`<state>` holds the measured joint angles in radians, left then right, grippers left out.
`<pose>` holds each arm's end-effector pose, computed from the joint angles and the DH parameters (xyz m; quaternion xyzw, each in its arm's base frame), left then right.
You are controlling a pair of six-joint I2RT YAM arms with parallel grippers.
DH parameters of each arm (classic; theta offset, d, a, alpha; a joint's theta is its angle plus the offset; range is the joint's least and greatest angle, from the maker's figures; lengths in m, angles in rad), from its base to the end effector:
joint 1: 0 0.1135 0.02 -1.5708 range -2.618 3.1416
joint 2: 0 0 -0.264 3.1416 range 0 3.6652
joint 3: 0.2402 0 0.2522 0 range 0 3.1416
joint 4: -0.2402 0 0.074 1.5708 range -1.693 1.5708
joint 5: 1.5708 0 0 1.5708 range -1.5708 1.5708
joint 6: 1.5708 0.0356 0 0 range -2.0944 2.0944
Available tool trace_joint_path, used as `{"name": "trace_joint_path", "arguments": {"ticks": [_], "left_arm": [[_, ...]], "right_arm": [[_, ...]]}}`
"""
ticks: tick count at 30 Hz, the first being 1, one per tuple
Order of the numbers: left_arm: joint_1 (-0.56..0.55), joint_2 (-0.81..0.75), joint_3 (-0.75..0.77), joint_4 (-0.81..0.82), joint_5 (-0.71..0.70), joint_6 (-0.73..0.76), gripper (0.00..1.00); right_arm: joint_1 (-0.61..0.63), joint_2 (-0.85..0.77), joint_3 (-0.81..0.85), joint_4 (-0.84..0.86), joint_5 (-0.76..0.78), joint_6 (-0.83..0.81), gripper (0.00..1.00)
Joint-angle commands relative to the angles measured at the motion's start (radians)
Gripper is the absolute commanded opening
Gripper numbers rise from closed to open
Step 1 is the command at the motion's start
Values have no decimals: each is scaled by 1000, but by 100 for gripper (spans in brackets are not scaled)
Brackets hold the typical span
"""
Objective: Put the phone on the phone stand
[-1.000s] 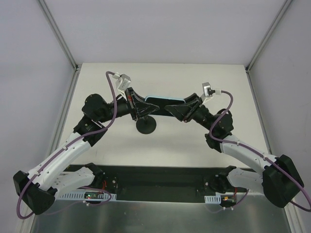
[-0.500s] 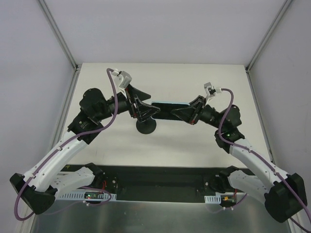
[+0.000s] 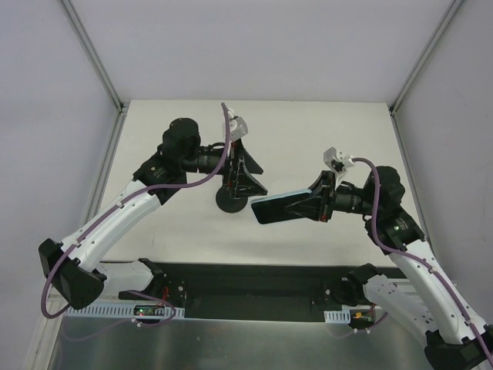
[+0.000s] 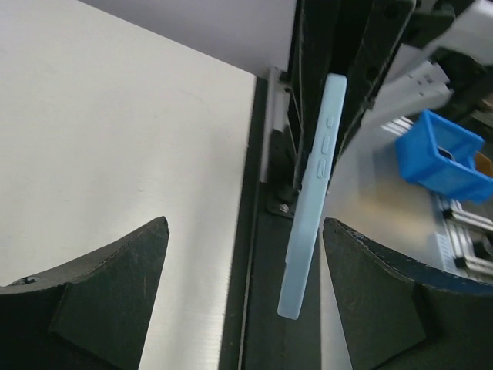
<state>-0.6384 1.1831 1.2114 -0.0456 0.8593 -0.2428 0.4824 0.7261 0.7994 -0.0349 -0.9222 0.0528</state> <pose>0.1932 -0.1769 0.4231 0.4137 0.5783 -0.5405 0.4497 0.1267 0.0984 0.3702 -0.4456 0.5384 0.4682 0.5408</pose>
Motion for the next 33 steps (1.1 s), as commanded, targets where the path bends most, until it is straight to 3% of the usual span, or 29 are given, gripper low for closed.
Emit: {"name": "trace_joint_path", "arguments": {"ticks": [1, 6, 9, 11, 14, 19, 22, 25, 26, 27, 28, 33], "left_arm": [[-53, 56, 66, -22, 228, 13, 79], [-121, 58, 89, -138, 196, 128, 80], [-153, 75, 118, -221, 175, 174, 73], [-196, 93, 145, -298, 59, 230, 57], [-208, 131, 197, -365, 0, 256, 33], [-210, 147, 215, -407, -23, 278, 16], [-211, 145, 217, -410, 6, 289, 0], [-213, 127, 206, -413, -15, 313, 0], [-214, 119, 203, -413, -40, 318, 0], [-214, 106, 203, -413, -64, 319, 0], [-214, 98, 204, -413, -116, 318, 0], [-213, 46, 174, -353, -222, 284, 0]], "right_arm": [[-1, 1, 109, -97, -76, -93, 1], [-1, 29, 141, -99, -106, -74, 1], [1, 26, 150, -89, -127, -65, 1], [2, 19, 162, -54, -130, -30, 1], [5, 39, 184, -17, -165, -2, 1], [18, 71, 199, 1, -153, 10, 1], [24, 81, 196, 30, -106, 25, 1], [22, 98, 187, 93, -61, 71, 36], [24, 99, 181, 108, -44, 84, 55], [24, 107, 164, 139, -8, 111, 64], [24, 108, 150, 154, 18, 126, 79], [24, 96, 71, 210, 173, 165, 99]]}}
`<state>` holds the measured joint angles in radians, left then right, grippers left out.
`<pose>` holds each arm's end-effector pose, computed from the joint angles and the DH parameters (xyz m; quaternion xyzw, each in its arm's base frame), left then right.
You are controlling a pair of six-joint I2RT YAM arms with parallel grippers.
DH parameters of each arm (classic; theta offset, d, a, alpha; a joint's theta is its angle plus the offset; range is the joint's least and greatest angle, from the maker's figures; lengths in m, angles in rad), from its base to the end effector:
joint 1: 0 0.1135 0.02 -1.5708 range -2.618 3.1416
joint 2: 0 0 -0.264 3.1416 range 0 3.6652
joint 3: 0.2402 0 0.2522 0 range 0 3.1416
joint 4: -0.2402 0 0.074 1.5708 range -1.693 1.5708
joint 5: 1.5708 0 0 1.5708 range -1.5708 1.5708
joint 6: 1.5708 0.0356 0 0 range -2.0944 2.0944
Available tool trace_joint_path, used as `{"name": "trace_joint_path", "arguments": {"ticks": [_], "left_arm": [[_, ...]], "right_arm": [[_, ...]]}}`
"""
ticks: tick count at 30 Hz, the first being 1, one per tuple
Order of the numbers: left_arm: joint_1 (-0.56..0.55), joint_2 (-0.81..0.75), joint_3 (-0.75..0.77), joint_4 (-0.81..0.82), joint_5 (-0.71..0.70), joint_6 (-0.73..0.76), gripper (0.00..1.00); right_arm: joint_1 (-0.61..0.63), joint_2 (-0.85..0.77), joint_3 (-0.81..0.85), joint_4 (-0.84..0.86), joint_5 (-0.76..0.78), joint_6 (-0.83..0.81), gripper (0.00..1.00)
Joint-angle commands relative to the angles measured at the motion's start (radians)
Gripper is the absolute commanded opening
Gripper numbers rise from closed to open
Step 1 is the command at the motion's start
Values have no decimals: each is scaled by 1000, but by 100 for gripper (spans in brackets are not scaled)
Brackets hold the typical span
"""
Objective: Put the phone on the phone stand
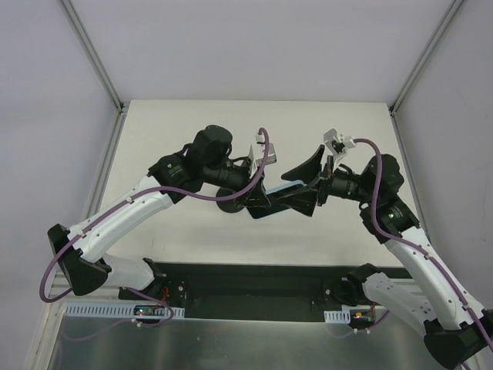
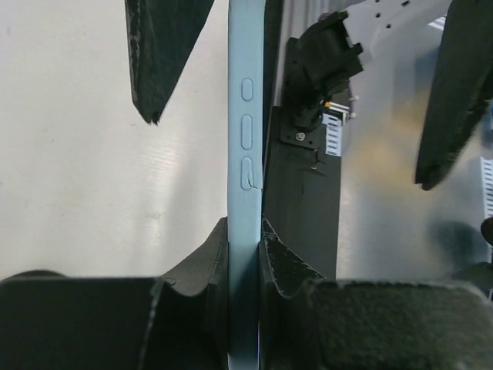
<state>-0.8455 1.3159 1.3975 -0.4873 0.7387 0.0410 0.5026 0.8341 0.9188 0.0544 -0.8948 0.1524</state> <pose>0.1710 -0.2291 0.4091 0.5134 0.6183 -0.4783 0.3541 0.1417 0.1096 0.4029 -0.4245 0.5258 0.4877 0.5528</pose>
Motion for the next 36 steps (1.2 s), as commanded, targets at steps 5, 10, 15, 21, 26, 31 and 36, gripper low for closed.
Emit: {"name": "trace_joint_path", "arguments": {"ticks": [5, 10, 15, 21, 26, 31, 36], "left_arm": [[-6, -182, -80, 199, -177, -39, 0], [-4, -233, -150, 334, -190, -134, 0], [-3, -254, -198, 418, -168, -214, 0], [11, -303, -268, 544, -154, -285, 0], [17, -326, -298, 589, -167, -311, 0], [20, -325, -273, 540, -148, -288, 23], [20, -356, -244, 484, -130, -216, 90]], "right_arm": [[4, -78, -209, 243, 328, 168, 96], [11, -44, -422, 865, 346, 427, 98], [106, 83, -405, 1052, 355, 469, 86], [136, 158, -397, 1140, 399, 490, 65], [132, 151, -382, 1128, 410, 478, 20], [122, 88, -363, 987, 413, 412, 1], [62, 57, -275, 788, 217, 331, 1]]}}
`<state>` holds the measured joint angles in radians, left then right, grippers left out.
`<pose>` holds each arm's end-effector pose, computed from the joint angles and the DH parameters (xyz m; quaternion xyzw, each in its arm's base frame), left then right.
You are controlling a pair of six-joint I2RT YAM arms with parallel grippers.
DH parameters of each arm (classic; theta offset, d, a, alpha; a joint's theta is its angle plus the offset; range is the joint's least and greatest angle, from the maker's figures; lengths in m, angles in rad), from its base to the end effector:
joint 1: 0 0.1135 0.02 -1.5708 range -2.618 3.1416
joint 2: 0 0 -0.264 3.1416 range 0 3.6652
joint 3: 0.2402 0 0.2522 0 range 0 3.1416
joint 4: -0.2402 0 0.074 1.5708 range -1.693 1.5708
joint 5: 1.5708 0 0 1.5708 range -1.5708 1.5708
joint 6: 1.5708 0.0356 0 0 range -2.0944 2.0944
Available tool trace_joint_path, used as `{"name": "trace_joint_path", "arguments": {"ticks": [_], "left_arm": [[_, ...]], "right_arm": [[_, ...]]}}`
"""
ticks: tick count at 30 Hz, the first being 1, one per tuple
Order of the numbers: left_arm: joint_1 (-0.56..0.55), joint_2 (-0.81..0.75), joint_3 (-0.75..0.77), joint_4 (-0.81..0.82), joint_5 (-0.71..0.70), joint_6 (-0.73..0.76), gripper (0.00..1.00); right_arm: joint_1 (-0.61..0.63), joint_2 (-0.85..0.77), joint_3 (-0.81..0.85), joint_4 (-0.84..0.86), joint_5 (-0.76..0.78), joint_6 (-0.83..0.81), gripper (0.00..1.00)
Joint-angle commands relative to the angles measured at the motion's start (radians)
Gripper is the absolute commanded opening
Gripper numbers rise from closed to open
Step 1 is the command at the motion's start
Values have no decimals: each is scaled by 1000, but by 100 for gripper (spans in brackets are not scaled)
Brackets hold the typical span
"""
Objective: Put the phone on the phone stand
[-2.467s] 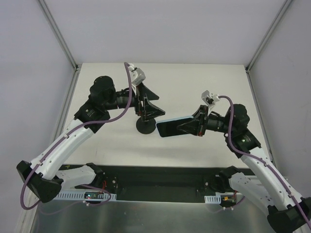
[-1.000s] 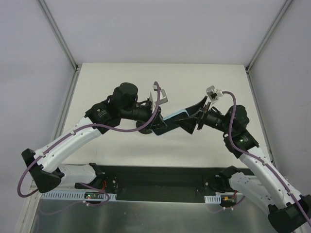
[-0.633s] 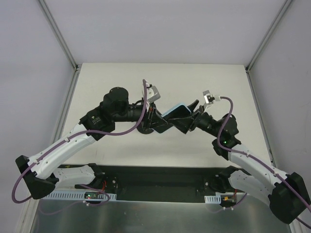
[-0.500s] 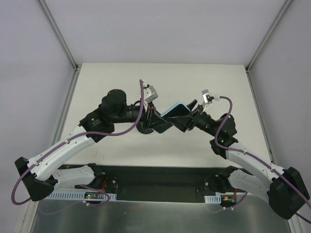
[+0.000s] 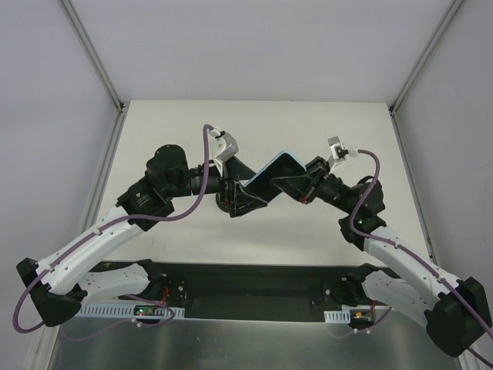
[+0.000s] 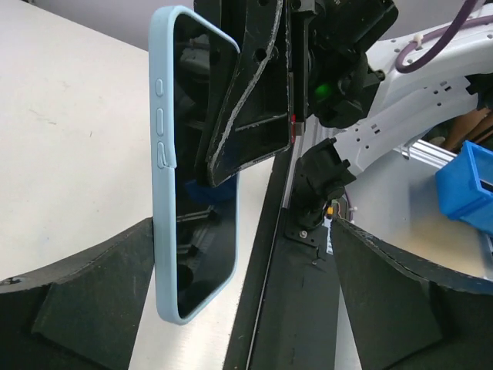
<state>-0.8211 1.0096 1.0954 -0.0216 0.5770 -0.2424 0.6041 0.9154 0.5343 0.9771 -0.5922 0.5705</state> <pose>0.1371 -0.1757 0.4244 0.3860 0.5693 -0.5223 0.5041 0.1488 0.1268 0.3455 -0.2653 0.4436 0.5820 0.6278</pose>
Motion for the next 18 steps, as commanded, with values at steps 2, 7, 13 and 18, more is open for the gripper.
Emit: {"name": "trace_joint_path", "arguments": {"ticks": [2, 7, 13, 18], "left_arm": [[-4, -42, 87, -44, 52, 89, 91], [-3, 42, 176, -176, 118, 143, 73], [7, 87, 210, -209, 214, 144, 53], [7, 124, 224, -216, 314, 141, 46]], "right_arm": [[-41, -16, 166, -310, -212, -142, 1], [-21, -29, 317, -657, -353, -380, 1], [5, -41, 420, -1026, -371, -563, 1], [29, -16, 458, -1146, -371, -644, 1]]}}
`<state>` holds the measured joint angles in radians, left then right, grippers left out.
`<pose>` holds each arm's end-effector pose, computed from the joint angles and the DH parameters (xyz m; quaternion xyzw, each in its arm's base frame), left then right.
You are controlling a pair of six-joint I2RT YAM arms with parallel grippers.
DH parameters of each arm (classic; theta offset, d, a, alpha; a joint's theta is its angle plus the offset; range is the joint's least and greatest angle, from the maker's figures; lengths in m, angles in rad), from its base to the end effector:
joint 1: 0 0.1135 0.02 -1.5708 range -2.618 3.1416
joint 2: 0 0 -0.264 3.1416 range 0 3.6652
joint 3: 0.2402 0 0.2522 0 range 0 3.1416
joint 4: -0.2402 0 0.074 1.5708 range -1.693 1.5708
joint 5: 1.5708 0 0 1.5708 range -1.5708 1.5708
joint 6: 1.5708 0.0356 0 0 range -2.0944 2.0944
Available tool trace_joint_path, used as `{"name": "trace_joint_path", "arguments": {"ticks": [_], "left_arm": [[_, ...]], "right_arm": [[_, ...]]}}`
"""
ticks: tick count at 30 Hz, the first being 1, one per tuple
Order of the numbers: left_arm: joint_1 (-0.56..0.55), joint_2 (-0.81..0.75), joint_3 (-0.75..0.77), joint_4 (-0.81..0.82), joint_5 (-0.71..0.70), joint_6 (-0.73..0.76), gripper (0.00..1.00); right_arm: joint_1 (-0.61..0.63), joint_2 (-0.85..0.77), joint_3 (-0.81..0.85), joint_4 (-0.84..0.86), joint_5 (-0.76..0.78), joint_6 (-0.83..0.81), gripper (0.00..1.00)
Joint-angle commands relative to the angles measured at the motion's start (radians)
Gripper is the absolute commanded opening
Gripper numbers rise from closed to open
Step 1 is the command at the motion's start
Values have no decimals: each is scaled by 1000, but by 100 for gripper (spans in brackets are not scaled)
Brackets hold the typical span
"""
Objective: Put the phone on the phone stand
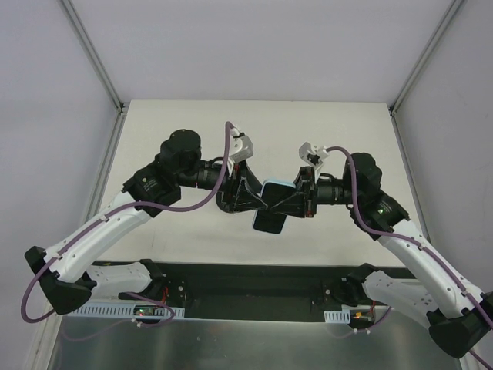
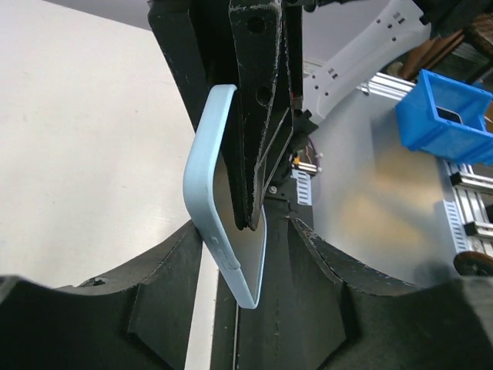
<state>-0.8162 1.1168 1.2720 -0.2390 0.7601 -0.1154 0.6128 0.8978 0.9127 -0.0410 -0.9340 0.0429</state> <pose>0.1441 -0.1890 0.4395 0.4705 0.5558 -0.5263 0.4390 0.1427 0.1353 0.3811 -0.4813 0.5255 0.5059 0.4861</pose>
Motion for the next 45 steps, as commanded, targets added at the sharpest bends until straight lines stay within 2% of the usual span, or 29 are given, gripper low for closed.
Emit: {"name": "trace_joint_path", "arguments": {"ticks": [1, 4, 5, 7, 9, 11, 14, 16, 18, 19, 21, 22, 23, 25, 26, 27, 30, 31, 33, 38, 40, 41, 43, 45], "left_arm": [[2, 29, 50, 0, 142, 13, 46], [2, 58, 66, -20, 183, 6, 40], [2, 66, 78, -29, 186, 8, 28], [2, 87, 89, -51, 186, 8, 16], [2, 98, 99, -62, 197, 8, 18], [2, 115, 105, -74, 196, 6, 27], [2, 132, 116, -94, 189, 13, 28], [2, 139, 121, -103, 182, 17, 21], [2, 146, 130, -118, 165, 33, 3], [2, 143, 132, -123, 151, 37, 0], [2, 132, 127, -126, 88, 54, 0], [2, 117, 125, -126, 55, 53, 0], [2, 109, 124, -123, -25, 49, 0], [3, 75, 112, -102, -86, 43, 0], [3, 61, 90, -82, -111, 27, 0], [3, 46, 75, -62, -151, 16, 0], [8, 2, 40, -7, -202, -21, 0], [11, -14, 32, 12, -206, -29, 0], [17, -25, 23, 32, -200, -50, 0], [23, -34, -5, 111, -108, -118, 0], [28, -41, -16, 132, -91, -136, 0], [29, -44, -19, 141, -68, -144, 0], [29, -54, -26, 161, -59, -144, 0], [29, -55, -25, 161, -36, -138, 0]], "right_arm": [[28, 3, 81, -137, -23, -121, 1], [42, 15, 87, -148, -14, -133, 1], [45, 23, 92, -154, -11, -138, 1], [54, 39, 107, -184, -3, -159, 1], [59, 53, 130, -210, 3, -187, 1], [67, 69, 144, -247, 15, -202, 1], [73, 79, 161, -272, 30, -218, 1], [74, 78, 161, -273, 50, -221, 1], [76, 78, 160, -269, 55, -219, 1], [76, 75, 158, -263, 70, -215, 1], [76, 72, 144, -243, 83, -204, 2], [74, 66, 135, -200, 95, -195, 8], [74, 64, 103, -174, 112, -160, 25], [74, 56, 66, -95, 158, -129, 35], [76, 53, 31, -70, 168, -106, 44], [76, 55, 14, -48, 176, -92, 59], [76, 50, -41, 35, 178, -46, 68], [76, 41, -61, 117, 169, -13, 68], [74, 33, -106, 167, 172, 27, 68], [79, 59, -150, 372, 121, 127, 59], [82, 73, -156, 430, 98, 153, 45], [84, 75, -159, 443, 97, 156, 26], [84, 67, -166, 467, 96, 163, 4], [84, 59, -175, 469, 95, 160, 1]]}}
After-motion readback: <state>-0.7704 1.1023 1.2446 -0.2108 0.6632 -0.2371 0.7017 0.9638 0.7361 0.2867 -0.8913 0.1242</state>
